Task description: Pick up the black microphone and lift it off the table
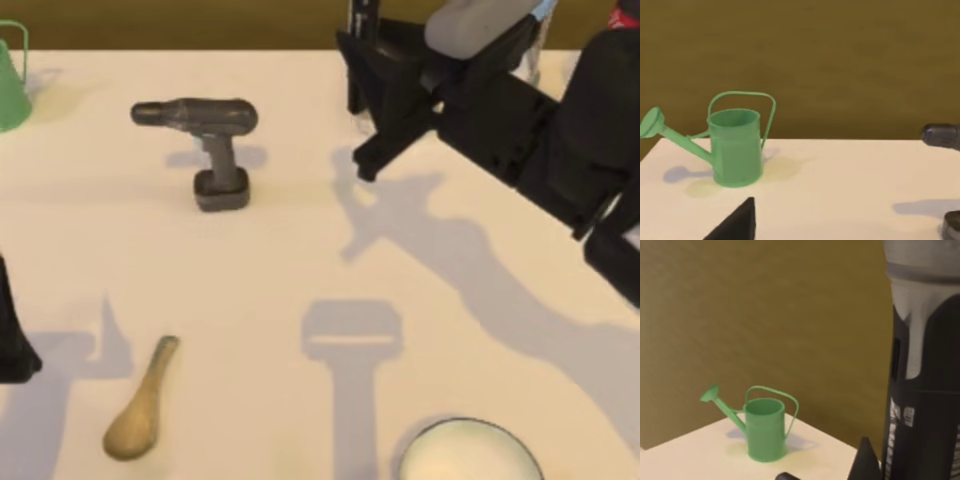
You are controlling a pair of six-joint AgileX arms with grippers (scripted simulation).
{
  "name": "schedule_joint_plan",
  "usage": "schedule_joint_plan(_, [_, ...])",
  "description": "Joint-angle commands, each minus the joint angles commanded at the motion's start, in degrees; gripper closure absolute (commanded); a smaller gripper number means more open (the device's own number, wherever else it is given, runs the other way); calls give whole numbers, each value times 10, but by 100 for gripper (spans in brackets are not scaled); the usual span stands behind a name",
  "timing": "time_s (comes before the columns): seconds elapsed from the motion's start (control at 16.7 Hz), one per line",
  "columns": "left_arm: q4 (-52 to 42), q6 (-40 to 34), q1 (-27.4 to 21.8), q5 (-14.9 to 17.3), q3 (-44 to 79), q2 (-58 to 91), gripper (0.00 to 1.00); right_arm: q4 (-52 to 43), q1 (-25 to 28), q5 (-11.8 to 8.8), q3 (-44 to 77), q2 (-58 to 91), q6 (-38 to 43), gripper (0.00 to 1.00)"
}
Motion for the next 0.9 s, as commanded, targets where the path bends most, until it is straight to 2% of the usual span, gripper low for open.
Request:
schedule_joint_plan(0.72, [0, 0, -1, 1, 1, 1, 0, 0, 1, 1, 0, -1, 0, 100])
schedule_joint_plan(0.9, [11, 3, -17, 25, 28, 38, 0, 0, 1, 1, 0, -1, 0, 100])
